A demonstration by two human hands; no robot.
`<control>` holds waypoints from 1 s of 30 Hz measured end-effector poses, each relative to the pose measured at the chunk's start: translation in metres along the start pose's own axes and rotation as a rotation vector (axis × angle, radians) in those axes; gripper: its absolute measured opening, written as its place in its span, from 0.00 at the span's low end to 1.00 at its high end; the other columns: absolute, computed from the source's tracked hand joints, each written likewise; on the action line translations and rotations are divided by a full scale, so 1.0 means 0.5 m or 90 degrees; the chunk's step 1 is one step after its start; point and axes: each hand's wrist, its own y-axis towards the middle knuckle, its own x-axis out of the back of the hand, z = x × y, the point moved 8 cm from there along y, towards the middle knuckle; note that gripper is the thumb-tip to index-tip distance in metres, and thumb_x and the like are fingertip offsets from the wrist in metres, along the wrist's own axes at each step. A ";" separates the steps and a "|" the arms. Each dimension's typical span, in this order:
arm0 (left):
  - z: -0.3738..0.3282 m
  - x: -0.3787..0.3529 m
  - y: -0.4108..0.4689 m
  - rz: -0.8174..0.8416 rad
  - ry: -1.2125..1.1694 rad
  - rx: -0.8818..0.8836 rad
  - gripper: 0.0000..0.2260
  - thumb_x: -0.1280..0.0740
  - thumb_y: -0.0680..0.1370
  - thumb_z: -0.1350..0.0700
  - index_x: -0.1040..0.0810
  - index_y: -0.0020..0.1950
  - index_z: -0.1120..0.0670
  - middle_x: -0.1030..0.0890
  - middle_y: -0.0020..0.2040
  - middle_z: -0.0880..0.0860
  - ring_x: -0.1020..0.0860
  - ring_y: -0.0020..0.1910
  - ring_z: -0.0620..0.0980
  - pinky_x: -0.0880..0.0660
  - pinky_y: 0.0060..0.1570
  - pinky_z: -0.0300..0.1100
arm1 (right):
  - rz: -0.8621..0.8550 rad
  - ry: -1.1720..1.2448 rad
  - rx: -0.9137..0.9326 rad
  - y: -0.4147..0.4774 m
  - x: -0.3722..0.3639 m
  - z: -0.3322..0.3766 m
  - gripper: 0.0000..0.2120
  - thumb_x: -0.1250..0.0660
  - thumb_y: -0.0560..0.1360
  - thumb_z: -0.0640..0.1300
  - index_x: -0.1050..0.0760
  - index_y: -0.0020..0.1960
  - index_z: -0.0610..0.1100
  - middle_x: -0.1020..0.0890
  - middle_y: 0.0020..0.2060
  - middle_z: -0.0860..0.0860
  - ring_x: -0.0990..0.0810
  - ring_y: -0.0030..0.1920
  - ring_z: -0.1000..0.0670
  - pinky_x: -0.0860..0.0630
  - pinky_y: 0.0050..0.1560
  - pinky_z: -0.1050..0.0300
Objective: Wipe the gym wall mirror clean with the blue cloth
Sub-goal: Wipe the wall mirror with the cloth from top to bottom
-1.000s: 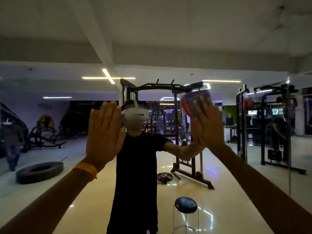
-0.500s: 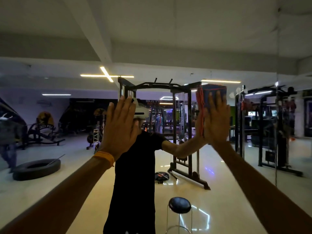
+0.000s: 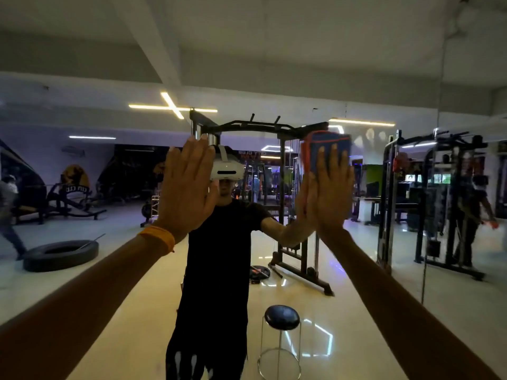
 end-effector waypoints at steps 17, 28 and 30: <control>-0.113 -0.048 0.035 0.037 -0.037 -0.018 0.29 0.60 0.87 0.46 0.45 0.84 0.60 0.45 0.84 0.61 0.48 0.84 0.62 0.48 0.80 0.66 | 0.118 -0.022 0.487 -0.097 -0.031 0.049 0.37 0.33 0.81 0.56 0.46 0.82 0.47 0.41 0.81 0.42 0.46 0.82 0.39 0.44 0.79 0.34; -0.089 -0.036 0.015 0.015 -0.056 0.007 0.26 0.50 0.86 0.51 0.43 0.84 0.59 0.46 0.84 0.60 0.49 0.84 0.61 0.49 0.79 0.67 | 0.120 0.069 0.477 -0.212 -0.037 0.142 0.27 0.42 0.83 0.50 0.41 0.81 0.48 0.39 0.81 0.44 0.45 0.82 0.42 0.49 0.82 0.42; -0.052 -0.018 -0.026 -0.008 -0.061 0.019 0.27 0.47 0.85 0.52 0.44 0.84 0.59 0.47 0.85 0.60 0.51 0.84 0.61 0.51 0.80 0.67 | 0.122 0.031 0.577 -0.194 -0.032 0.114 0.25 0.42 0.84 0.48 0.38 0.80 0.48 0.36 0.80 0.45 0.41 0.81 0.41 0.43 0.80 0.39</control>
